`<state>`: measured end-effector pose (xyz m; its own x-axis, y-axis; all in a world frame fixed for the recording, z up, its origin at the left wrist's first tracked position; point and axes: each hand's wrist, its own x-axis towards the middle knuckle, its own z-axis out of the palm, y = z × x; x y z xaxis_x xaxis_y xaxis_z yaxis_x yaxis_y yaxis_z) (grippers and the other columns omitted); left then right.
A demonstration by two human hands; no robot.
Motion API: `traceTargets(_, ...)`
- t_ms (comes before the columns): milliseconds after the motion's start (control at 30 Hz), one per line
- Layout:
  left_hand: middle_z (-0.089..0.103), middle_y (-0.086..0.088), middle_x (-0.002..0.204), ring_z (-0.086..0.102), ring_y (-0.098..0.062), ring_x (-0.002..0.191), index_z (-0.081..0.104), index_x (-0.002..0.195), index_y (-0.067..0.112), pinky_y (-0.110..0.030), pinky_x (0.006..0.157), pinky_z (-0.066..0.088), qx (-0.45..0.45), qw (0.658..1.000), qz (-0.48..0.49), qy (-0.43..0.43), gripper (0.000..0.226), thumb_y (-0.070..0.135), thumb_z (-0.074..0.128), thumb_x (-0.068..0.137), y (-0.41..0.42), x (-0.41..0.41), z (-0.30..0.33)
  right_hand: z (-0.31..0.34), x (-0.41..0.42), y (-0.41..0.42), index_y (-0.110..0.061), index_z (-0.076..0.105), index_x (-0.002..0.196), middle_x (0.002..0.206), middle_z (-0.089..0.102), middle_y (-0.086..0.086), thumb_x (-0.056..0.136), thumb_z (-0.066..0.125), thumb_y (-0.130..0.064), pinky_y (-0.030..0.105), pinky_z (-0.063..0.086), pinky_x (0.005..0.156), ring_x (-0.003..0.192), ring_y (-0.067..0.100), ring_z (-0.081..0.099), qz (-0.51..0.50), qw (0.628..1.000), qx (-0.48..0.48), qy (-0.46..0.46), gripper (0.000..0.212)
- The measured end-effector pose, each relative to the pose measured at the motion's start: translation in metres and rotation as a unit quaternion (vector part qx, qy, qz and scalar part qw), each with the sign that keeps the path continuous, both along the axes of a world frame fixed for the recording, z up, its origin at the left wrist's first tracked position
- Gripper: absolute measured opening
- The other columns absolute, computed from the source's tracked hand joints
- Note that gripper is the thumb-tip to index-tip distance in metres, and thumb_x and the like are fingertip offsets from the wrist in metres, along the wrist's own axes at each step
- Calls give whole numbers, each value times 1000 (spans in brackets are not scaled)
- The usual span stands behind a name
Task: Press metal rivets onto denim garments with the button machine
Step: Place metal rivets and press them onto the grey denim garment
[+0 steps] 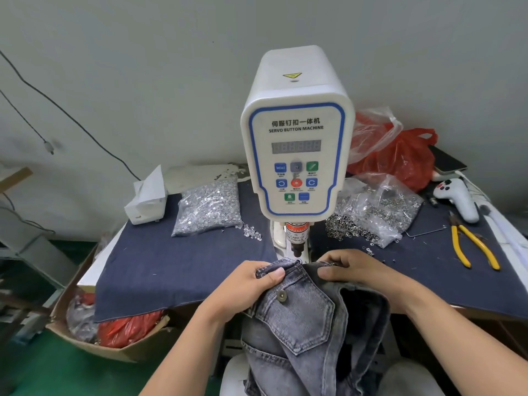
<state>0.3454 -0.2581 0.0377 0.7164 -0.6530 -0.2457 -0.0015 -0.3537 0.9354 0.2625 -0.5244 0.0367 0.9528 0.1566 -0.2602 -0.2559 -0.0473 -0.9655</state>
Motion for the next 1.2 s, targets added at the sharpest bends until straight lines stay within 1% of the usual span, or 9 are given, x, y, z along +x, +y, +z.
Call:
traceTargets(133, 80, -14, 108, 76, -25, 98, 78, 109, 11, -52, 101, 56, -18, 1000, 11, 12, 37, 44, 66, 99, -2, 6, -4, -10, 6, 3, -9, 74, 111, 108, 76, 15, 91, 77, -24, 24, 56, 78, 95, 20, 72, -20, 1000, 19, -14, 25)
traceTargets(233, 76, -19, 115, 75, -29, 106, 74, 116, 7, -54, 103, 56, -33, 999, -7, -6, 38, 40, 65, 101, 0, 7, -9, -5, 3, 4, -7, 72, 112, 113, 75, 18, 94, 74, -40, 33, 56, 86, 101, 27, 72, 10, 999, 37, 8, 37)
traceTargets(300, 76, -19, 117, 74, -32, 110, 73, 120, 9, -51, 102, 57, -46, 998, -30, -14, 34, 37, 64, 103, 3, 8, -9, 5, 5, 4, -6, 67, 94, 93, 73, 4, 91, 66, -64, 36, 49, 79, 85, 18, 67, 67, 995, -77, 7, 58)
traceTargets(367, 76, -18, 118, 74, -27, 108, 72, 121, 9, -47, 99, 58, -60, 997, -47, -11, 32, 36, 66, 104, 4, 10, -8, 13, 10, 3, -5, 54, 82, 76, 58, -2, 84, 63, -77, 35, 38, 71, 72, 11, 54, 92, 980, -177, 4, 72)
traceTargets(567, 78, -11, 114, 75, -27, 107, 75, 113, 14, -45, 99, 58, -53, 998, -14, -38, 19, 28, 66, 105, -4, 19, -8, 12, 21, -1, -26, 71, 86, 82, 71, -6, 78, 77, -45, 23, 48, 71, 78, 6, 65, 37, 994, -97, -15, 22)
traceTargets(700, 78, -10, 106, 71, -14, 95, 75, 104, 15, -43, 95, 57, -35, 998, 0, -43, 16, 29, 66, 102, -4, 21, -12, -3, 27, 2, -23, 74, 98, 94, 77, 1, 78, 79, -37, 28, 52, 81, 86, 9, 70, -4, 997, -81, -10, 25)
traceTargets(933, 80, 2, 110, 75, -15, 106, 78, 110, 24, -34, 95, 58, -21, 999, 9, -49, 15, 30, 65, 105, -3, 20, -15, -2, 30, 4, -21, 75, 103, 103, 78, 7, 85, 80, -38, 29, 54, 84, 92, 13, 73, -13, 995, -103, 3, 26)
traceTargets(1100, 81, 0, 106, 76, -18, 101, 79, 102, 26, -37, 93, 59, -37, 999, 34, -15, 20, 40, 66, 99, -5, 19, -13, 1, 30, 4, -6, 71, 105, 92, 74, 6, 92, 75, -42, 31, 48, 80, 83, 13, 65, -20, 996, -82, 17, 38)
traceTargets(1200, 81, -4, 104, 75, -16, 96, 80, 97, 22, -42, 93, 58, -42, 998, 56, 0, 24, 42, 67, 94, -8, 21, -16, 0, 27, 2, -4, 72, 108, 103, 76, 18, 92, 76, -37, 35, 50, 84, 88, 19, 69, -26, 997, -69, 9, 37)
